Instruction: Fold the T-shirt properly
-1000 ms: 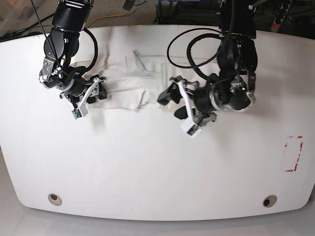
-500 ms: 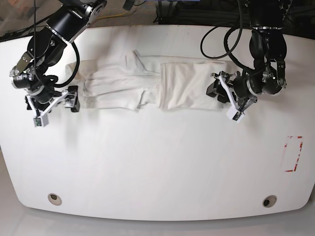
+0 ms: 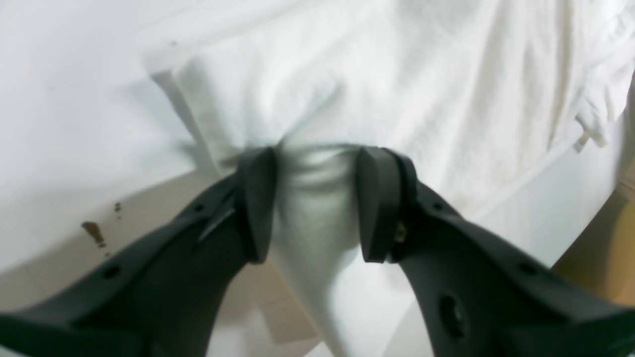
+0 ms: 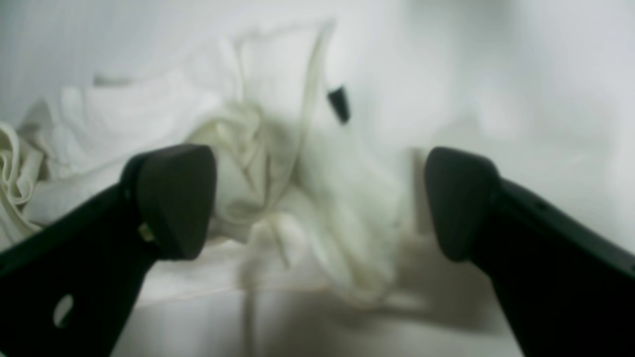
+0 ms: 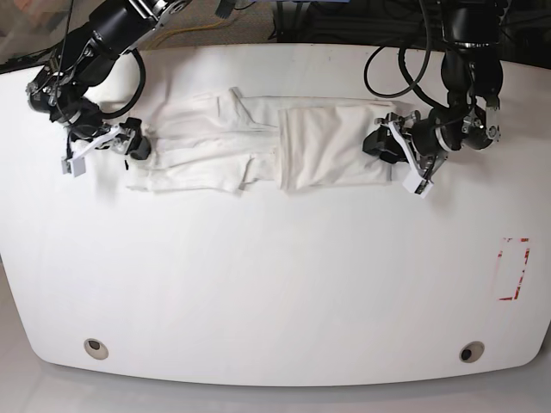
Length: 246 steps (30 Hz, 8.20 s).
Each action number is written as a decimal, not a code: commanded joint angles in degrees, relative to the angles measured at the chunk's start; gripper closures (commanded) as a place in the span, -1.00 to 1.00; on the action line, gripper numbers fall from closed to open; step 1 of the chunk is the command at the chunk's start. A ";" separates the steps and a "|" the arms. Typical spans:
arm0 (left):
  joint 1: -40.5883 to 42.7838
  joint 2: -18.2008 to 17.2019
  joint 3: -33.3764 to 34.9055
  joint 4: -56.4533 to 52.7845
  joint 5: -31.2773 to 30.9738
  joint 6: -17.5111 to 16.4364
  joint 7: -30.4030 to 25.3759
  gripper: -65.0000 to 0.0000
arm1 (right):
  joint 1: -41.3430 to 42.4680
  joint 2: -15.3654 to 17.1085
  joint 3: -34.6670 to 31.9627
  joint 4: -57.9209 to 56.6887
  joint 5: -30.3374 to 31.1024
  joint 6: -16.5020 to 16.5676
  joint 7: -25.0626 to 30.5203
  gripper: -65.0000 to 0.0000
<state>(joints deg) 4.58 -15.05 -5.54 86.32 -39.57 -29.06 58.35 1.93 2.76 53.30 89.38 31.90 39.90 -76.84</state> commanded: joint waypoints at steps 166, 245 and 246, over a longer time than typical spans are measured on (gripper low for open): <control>-5.24 -7.50 14.82 -0.04 16.67 -10.72 -18.04 0.25 | 3.47 6.51 -47.80 -7.49 -5.57 -0.91 34.42 0.55; -11.74 15.80 14.99 14.03 37.33 12.22 -8.11 -0.49 | 7.96 1.94 -53.96 -4.42 -18.14 0.10 28.09 0.57; -11.74 16.24 14.90 13.85 37.33 13.01 -8.28 -0.49 | 7.87 1.41 -54.92 -4.50 -18.14 0.10 28.09 0.57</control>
<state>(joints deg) -5.93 0.40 9.45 99.42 -1.87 -17.15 51.44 8.56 5.48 -0.30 84.20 12.60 39.59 -49.98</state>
